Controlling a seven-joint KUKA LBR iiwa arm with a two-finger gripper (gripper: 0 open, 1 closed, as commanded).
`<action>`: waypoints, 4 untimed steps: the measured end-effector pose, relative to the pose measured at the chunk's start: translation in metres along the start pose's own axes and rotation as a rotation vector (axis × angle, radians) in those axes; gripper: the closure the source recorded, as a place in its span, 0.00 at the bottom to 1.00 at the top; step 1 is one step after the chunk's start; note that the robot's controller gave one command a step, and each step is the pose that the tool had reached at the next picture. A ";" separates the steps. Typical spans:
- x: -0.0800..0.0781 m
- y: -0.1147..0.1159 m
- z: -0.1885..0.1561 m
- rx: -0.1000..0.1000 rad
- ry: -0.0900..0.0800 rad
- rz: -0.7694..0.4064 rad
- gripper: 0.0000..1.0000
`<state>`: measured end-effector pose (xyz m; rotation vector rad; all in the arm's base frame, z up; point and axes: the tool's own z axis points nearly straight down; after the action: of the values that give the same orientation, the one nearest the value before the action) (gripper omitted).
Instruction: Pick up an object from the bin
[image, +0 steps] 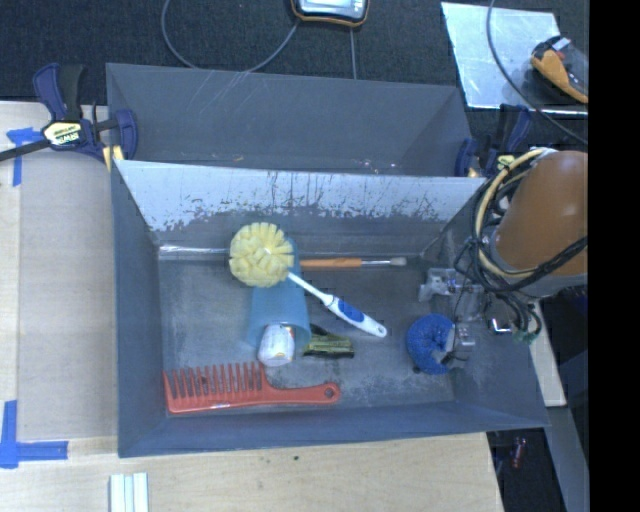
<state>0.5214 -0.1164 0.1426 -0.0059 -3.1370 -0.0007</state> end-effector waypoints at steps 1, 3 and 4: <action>-0.002 0.000 -0.004 0.001 -0.008 -0.004 0.00; -0.002 -0.040 -0.010 0.003 -0.018 0.092 0.00; -0.002 -0.043 0.009 0.002 -0.014 0.267 0.00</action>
Offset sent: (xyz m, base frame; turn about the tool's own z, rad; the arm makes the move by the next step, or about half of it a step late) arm 0.0034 -0.0374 -0.0013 0.1904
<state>0.5231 -0.1594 0.1333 -0.4258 -3.1220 0.0036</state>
